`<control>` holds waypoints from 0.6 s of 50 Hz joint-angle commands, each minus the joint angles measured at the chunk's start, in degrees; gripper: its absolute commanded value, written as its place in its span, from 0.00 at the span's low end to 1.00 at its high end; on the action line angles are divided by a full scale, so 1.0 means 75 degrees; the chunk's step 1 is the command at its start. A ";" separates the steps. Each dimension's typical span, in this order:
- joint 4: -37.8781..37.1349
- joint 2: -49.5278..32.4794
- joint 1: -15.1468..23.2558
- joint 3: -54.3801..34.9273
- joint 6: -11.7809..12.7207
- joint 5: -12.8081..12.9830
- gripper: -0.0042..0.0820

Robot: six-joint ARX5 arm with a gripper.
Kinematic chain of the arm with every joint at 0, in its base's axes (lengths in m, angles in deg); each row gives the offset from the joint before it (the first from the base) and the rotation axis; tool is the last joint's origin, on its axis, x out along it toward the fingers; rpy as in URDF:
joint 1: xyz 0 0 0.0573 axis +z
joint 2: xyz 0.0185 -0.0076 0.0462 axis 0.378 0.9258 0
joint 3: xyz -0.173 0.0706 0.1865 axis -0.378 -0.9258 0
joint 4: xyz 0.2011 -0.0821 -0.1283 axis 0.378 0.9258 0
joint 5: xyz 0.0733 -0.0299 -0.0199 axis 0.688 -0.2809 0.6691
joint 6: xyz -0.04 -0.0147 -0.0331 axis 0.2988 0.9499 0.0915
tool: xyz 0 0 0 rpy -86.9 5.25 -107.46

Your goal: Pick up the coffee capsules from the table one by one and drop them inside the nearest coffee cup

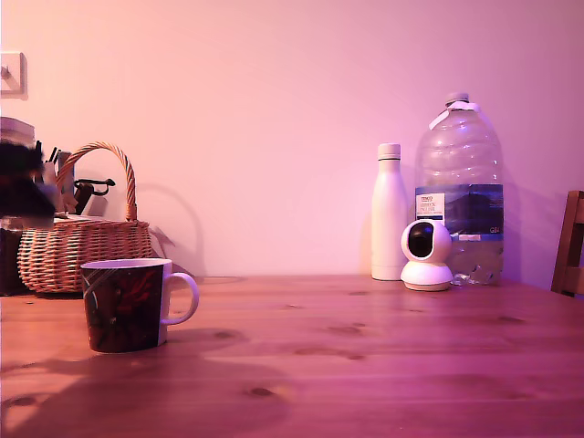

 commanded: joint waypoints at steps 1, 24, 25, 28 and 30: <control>0.0143 -0.0262 -0.0093 -0.0131 -0.0020 0.0070 0.22; 0.1192 -0.1090 -0.0189 -0.0128 -0.0026 0.0099 0.22; 0.1215 -0.1090 -0.0189 -0.0128 -0.0026 0.0102 0.22; 0.1282 -0.1090 -0.0189 -0.0128 -0.0026 0.0102 0.22; 0.1326 -0.1087 -0.0187 -0.0128 -0.0026 0.0102 0.22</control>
